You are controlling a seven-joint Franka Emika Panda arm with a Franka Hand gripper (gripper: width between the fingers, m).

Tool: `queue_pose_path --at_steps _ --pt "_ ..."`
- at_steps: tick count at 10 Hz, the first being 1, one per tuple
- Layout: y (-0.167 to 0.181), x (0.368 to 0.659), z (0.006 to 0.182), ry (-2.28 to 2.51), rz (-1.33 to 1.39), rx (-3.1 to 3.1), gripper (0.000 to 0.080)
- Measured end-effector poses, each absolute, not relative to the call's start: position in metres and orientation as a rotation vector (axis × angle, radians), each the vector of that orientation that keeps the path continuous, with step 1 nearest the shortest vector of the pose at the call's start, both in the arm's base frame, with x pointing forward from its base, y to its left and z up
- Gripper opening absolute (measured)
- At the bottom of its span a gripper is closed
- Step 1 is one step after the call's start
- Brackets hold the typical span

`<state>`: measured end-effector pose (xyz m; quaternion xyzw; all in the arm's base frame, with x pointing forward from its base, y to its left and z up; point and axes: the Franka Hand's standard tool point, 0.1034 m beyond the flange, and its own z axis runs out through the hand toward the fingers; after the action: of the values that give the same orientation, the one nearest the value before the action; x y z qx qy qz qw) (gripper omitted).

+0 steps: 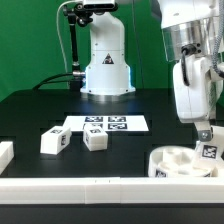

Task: Assemble stool

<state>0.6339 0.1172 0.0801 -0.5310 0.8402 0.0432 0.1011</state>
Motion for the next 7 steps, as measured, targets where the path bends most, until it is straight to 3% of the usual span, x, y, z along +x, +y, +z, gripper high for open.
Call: queue_pose_path --at_steps 1,2,3,7 --pt "0.117 0.634 0.080 2.479 0.127 -1.574 0.0548" --pt "0.116 0.632 0.080 2.446 0.128 -1.641 0.0548" --pt "0.107 0.628 0.082 2.352 0.148 -1.817 0.0629" --pt "0.055 0.627 0.088 2.106 0.079 -2.137 0.0649"
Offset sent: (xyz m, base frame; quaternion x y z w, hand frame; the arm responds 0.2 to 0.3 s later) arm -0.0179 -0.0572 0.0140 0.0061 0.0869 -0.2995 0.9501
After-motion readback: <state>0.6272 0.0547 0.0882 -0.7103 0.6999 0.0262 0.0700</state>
